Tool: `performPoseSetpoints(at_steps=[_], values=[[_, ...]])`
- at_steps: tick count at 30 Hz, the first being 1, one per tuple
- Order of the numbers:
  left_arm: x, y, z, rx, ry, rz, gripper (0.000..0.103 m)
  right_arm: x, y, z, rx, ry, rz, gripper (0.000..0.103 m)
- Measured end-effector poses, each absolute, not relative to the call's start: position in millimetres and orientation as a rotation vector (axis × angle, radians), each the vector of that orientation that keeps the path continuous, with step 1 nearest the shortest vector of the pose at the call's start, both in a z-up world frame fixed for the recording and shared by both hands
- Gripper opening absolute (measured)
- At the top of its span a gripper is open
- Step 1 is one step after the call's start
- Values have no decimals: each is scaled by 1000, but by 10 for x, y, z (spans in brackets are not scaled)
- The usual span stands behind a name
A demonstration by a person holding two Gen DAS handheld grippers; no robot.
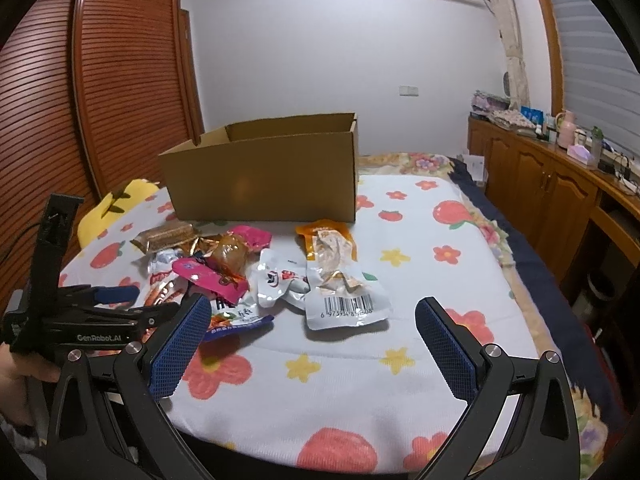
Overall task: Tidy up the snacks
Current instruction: 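Reach the right tool to the orange-and-white pouch while the left tool reaches the white spicy-strip pack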
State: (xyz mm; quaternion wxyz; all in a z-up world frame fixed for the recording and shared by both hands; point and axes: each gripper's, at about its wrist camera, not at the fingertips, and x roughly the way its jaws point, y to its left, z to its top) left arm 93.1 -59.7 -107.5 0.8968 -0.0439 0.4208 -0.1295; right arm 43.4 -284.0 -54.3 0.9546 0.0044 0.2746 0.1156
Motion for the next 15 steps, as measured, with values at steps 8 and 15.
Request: performPoseSetpoints(at_steps=[8,15], values=[[924,-494,-1053,-122,859,-288,65,734,-2826,-642,-12,619,295,103],[930,-365,-1016,-109,870,-308,54,1097,-2953,-766,18,726,330,100]])
